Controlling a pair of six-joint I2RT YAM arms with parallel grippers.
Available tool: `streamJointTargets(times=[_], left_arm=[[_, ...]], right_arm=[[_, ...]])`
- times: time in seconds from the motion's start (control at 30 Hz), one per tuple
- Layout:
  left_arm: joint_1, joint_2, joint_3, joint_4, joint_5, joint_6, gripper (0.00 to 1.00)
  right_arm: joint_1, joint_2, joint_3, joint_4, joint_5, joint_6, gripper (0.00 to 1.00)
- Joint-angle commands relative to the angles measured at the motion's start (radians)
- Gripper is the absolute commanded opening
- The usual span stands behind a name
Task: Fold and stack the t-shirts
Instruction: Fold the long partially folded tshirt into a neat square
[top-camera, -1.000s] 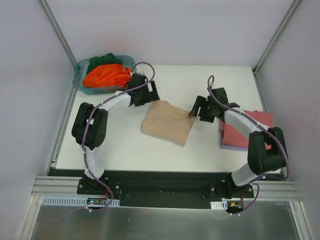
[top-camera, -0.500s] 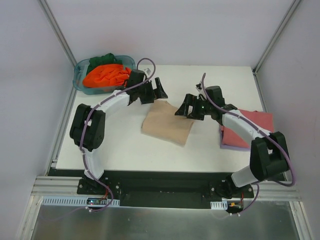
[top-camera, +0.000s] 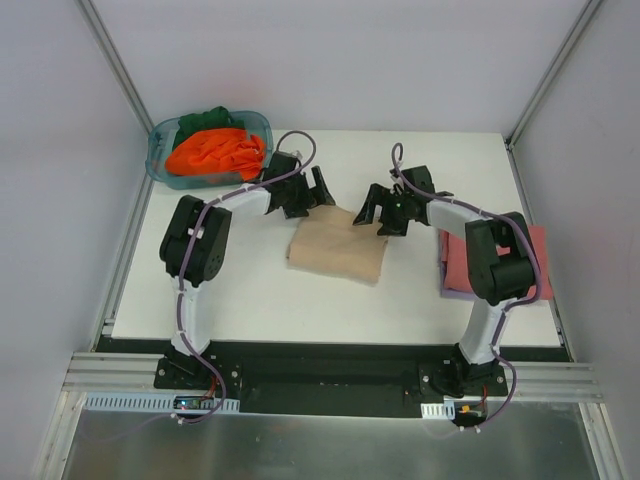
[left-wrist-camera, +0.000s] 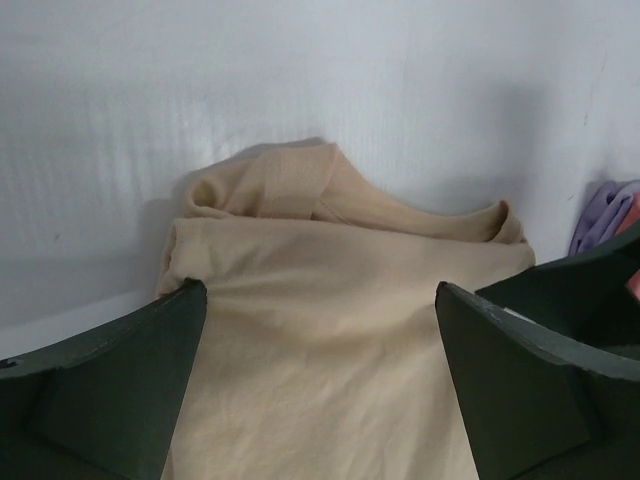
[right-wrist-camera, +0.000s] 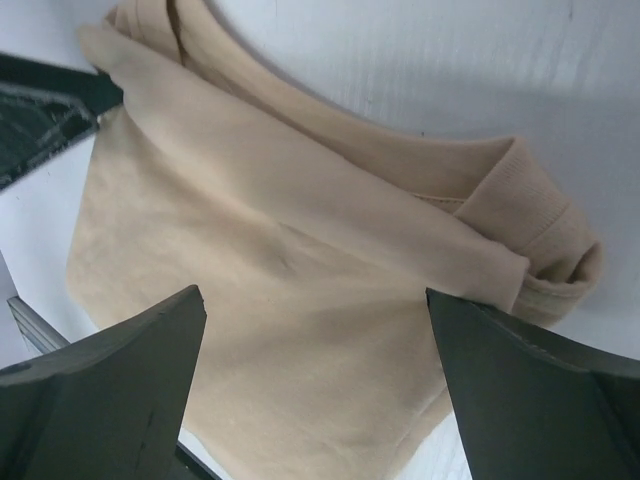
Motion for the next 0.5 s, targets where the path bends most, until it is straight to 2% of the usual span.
streamJointTargets(times=[0.0, 0.13, 0.23, 0.4, 0.47], left_arm=[[0.011, -0.100, -0.167, -0.068, -0.087, -0.058, 0.99], [0.001, -0.246, -0.332, -0.048, -0.113, -0.078, 0.99], [-0.011, -0.333, -0.388, -0.024, -0.174, -0.065, 0.99], [-0.015, -0.464, -0.380, -0.024, -0.134, -0.038, 0.99], [-0.032, -0.589, -0.406, -0.025, -0.179, -0.013, 0.99]], right_arm=[[-0.010, 0.081, 0.013, -0.038, 0.050, -0.032, 0.96], [-0.009, 0.045, 0.004, -0.048, 0.045, -0.042, 0.96], [0.008, -0.052, -0.022, -0.077, 0.068, -0.073, 0.96], [0.043, -0.280, -0.042, -0.186, 0.209, -0.101, 0.96], [0.049, -0.432, -0.090, -0.183, 0.263, -0.090, 0.96]])
